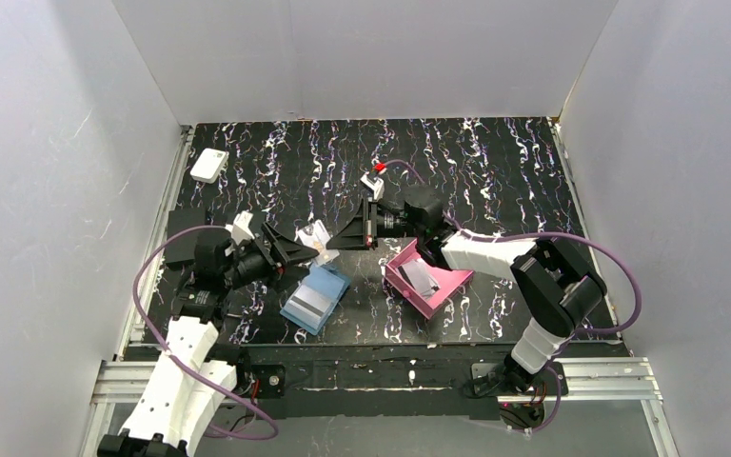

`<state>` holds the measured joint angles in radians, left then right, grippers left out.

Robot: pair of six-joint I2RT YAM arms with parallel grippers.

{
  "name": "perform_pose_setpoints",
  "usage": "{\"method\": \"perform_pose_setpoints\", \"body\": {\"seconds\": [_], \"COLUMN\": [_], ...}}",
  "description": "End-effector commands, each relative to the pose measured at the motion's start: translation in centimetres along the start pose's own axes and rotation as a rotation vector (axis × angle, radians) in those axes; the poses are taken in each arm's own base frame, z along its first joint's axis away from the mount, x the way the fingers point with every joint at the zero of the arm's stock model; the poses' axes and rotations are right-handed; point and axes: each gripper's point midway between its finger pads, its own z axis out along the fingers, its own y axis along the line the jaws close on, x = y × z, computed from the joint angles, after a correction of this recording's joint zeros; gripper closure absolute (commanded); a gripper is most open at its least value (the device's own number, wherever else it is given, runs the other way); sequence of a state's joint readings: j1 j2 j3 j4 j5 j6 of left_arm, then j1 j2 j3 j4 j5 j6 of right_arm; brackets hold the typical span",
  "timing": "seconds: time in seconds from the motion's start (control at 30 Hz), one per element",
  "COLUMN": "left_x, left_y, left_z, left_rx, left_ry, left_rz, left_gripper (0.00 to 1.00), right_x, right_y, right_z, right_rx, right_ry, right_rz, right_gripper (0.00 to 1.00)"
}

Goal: Put the credit cards into the card holder
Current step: Insert the credit card into the card holder.

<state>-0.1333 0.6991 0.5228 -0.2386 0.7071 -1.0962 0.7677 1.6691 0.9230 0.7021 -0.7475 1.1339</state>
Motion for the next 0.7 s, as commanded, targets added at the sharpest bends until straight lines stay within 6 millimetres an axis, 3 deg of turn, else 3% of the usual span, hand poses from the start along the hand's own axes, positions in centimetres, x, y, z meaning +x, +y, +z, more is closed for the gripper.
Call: {"method": "perform_pose_setpoints", "body": {"seconds": [0.0, 0.07, 0.13, 0.3, 0.67], "left_x": [-0.7, -1.2, -1.5, -1.8, -2.0], "left_y": [-5.0, -7.0, -7.7, -9.1, -9.4], "left_z": [-1.4, -2.0, -2.2, -2.5, -2.5], "left_rx": [0.146, 0.212, 0.237, 0.289, 0.287], "left_ry": [-0.050, -0.089, -0.101, -0.119, -0.119], "left_rz": [0.030, 0.039, 0.041, 0.037, 0.049], "left_gripper": [0.33, 0.43, 0.53, 0.64, 0.73], "right_x": [-1.6, -1.7, -1.8, -1.8, -1.3], "right_y": [8.3, 9.2, 9.6, 9.9, 8.8], "right_z": [-1.5, -1.8, -2.0, -2.2, -1.6], "right_rx": [-0.284, -0.294, -0.301, -0.310, -0.316], "right_ry": [-0.082, -0.086, -0.093, -0.097, -0.071], "right_rz": [-0.004, -0.009, -0.007, 0.002, 0.038], "right_gripper": [0.99, 0.99, 0.99, 0.99, 0.99]}}
